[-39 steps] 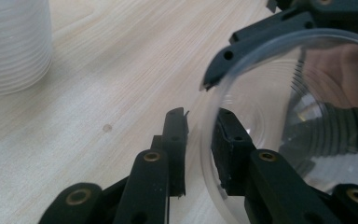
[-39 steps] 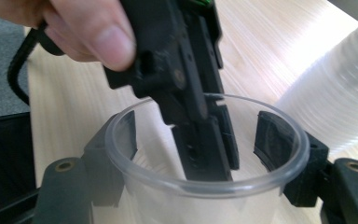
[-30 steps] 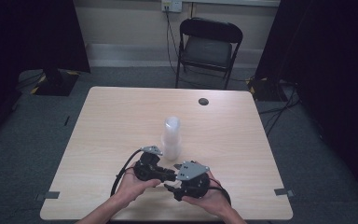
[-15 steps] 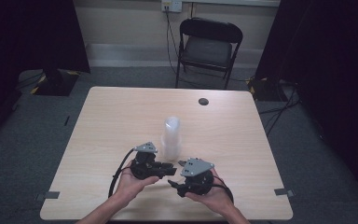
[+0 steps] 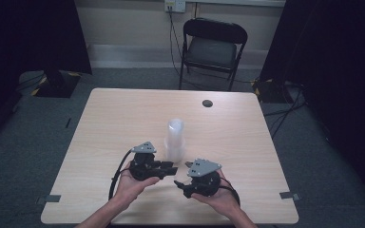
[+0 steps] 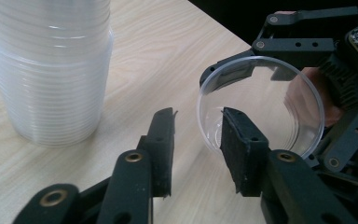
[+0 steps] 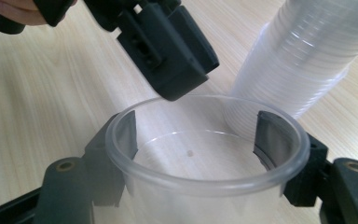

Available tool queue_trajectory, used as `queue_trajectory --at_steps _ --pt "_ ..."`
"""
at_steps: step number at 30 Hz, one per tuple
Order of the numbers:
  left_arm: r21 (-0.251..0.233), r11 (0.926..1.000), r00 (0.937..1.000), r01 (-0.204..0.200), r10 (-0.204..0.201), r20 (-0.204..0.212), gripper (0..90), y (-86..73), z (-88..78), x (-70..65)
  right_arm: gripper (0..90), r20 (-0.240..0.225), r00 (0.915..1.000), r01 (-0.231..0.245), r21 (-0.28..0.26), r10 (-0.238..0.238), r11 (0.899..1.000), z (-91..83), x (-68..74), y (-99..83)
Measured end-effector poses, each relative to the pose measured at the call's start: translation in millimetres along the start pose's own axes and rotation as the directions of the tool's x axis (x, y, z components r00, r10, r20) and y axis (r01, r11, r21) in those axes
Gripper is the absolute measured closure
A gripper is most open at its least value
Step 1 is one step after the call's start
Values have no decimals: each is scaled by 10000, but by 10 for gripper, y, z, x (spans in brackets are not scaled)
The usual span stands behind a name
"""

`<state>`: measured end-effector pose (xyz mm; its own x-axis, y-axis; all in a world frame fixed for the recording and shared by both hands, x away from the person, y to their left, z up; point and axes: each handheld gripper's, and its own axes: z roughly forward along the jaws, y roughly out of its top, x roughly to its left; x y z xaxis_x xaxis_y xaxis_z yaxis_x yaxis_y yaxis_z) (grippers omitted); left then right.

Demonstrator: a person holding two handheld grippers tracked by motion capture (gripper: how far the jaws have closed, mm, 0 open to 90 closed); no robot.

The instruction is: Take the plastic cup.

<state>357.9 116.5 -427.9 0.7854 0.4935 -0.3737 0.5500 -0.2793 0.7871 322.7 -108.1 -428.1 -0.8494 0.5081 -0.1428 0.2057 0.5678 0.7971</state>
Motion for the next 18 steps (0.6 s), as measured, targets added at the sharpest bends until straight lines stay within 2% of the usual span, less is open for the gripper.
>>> queue_trajectory --at_steps 2,5,8,12,15,18 --pt "-122 9997 9998 -189 187 -92 614 1 -8 -14 299 22 10000 8 2 -8 10000 -4 -15 -5" --pt "-192 9993 9984 -315 305 -471 549 -5 -20 -19 299 72 10000 -65 32 64 10000 -11 -40 -23" --pt "-317 9989 9932 -352 315 -1118 471 -2 -60 -8 299 181 9997 -146 84 144 9999 -20 -67 -46" --pt "-344 9988 9880 -340 284 -1517 428 -3 -110 26 299 300 9990 -318 35 317 9995 -37 -106 -59" --pt "-371 9990 9874 -242 181 -1570 400 2 -136 47 299 342 9988 -361 11 360 9993 -46 -129 -59" --pt "-650 9971 9802 -388 253 -1964 362 13 -173 55 299 427 9979 -485 -22 485 9988 -56 -151 -66"
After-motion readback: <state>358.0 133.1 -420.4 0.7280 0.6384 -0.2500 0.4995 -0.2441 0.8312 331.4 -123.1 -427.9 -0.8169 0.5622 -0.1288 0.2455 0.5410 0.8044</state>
